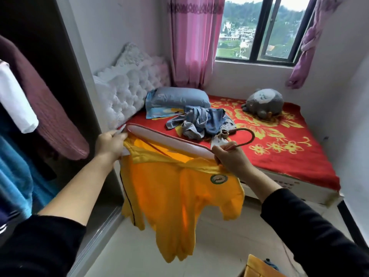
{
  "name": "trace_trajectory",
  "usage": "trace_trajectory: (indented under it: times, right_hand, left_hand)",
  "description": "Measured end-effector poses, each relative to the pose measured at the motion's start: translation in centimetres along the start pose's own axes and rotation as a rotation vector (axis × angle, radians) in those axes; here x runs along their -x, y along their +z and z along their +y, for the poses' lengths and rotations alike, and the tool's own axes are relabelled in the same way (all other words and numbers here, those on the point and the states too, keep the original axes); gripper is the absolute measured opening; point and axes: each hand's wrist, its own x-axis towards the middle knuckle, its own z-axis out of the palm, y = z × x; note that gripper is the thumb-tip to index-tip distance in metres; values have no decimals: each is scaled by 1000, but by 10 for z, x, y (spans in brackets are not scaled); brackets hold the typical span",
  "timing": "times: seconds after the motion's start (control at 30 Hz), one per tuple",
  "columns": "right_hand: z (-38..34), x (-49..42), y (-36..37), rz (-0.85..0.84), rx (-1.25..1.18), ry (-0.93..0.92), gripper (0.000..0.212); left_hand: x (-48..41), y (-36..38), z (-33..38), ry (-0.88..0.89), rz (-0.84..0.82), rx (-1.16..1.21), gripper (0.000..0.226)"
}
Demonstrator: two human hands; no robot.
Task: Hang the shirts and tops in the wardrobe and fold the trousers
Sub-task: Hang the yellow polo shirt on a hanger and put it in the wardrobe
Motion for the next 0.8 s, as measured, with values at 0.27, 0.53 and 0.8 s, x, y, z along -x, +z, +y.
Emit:
trace_trajectory:
  times: [0.27, 0.53, 0.8]
  right_hand:
    - [-36, -11, -24, -138, 183, -25, 40]
    - [-70, -16, -16, -197, 429, -98, 39]
    - [-109, -30, 9, -368, 286, 0, 31]
  left_hand:
    - [-4, -2, -9, -42, 51, 35, 18]
    - [18, -7, 21, 331, -52, -173, 33]
    - [60, 16, 35, 471, -208, -261, 28]
